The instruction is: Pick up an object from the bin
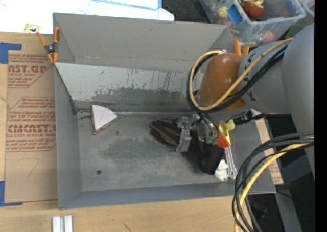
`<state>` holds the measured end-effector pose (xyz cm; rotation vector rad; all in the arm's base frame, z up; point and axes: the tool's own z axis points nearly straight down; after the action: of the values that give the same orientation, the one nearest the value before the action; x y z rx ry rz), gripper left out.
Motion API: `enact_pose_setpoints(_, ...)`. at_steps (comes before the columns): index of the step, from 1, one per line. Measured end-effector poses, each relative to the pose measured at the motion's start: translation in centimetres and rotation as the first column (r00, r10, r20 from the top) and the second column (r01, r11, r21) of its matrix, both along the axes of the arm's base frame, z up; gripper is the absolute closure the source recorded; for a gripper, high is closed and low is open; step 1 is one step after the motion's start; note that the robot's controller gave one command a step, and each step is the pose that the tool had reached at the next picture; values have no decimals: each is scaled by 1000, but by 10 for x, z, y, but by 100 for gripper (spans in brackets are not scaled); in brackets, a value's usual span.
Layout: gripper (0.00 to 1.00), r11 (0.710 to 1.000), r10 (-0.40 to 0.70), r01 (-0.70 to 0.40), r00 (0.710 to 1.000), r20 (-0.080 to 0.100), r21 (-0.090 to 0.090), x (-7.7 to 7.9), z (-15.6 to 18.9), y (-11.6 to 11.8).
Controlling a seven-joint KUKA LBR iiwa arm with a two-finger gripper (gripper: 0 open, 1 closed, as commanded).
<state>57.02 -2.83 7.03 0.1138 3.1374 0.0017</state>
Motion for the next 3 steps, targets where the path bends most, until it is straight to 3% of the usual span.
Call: enact_pose_setpoints(3, 100, 1000, 0, 0, 1000, 0, 0, 0, 0, 0)
